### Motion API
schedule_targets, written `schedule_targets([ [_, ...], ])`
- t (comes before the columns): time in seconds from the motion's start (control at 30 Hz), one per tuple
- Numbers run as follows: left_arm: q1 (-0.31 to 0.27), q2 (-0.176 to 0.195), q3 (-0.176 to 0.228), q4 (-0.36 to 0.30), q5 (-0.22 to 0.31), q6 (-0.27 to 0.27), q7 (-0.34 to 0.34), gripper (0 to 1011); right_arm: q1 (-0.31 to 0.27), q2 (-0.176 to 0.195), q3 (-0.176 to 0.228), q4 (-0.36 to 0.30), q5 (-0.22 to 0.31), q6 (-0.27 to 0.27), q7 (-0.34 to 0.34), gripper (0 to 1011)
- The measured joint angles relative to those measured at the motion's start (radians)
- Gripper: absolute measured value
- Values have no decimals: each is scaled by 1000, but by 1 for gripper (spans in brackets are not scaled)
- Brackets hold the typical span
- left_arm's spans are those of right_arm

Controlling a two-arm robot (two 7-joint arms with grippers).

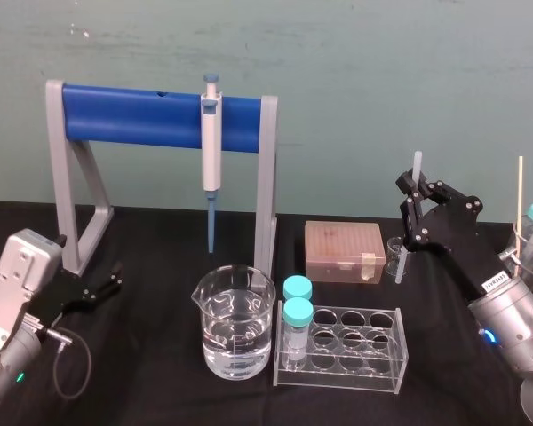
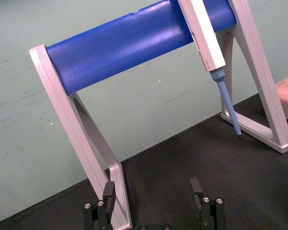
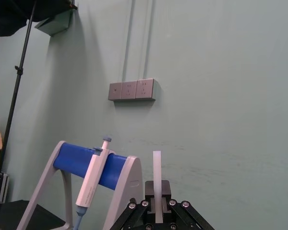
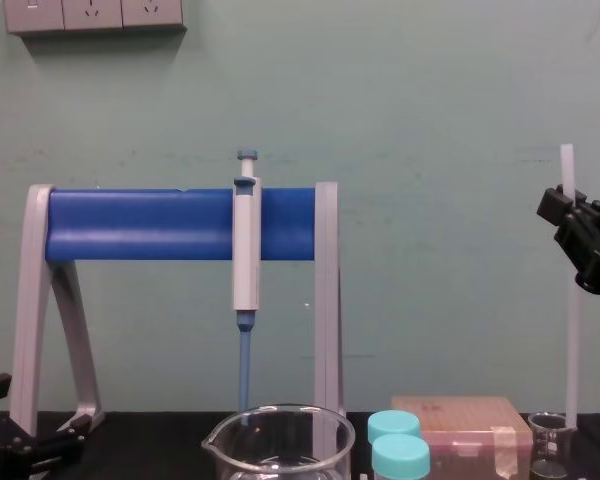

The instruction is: Pick up the stirring rod with one hand, then place it down.

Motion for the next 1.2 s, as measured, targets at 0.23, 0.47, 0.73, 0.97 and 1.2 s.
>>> schedule_targets([
  [0.23, 0, 0, 0, 0, 0, 0, 0, 1000, 0, 0, 0, 0, 0, 0, 0, 73],
  [0.47, 0, 0, 0, 0, 0, 0, 0, 1000, 0, 0, 0, 0, 0, 0, 0, 72],
  [0.73, 0, 0, 0, 0, 0, 0, 0, 1000, 0, 0, 0, 0, 0, 0, 0, 72],
  [0.97, 0, 0, 0, 0, 0, 0, 0, 1000, 0, 0, 0, 0, 0, 0, 0, 72],
  [1.2, 0, 0, 0, 0, 0, 0, 0, 1000, 0, 0, 0, 0, 0, 0, 0, 72],
])
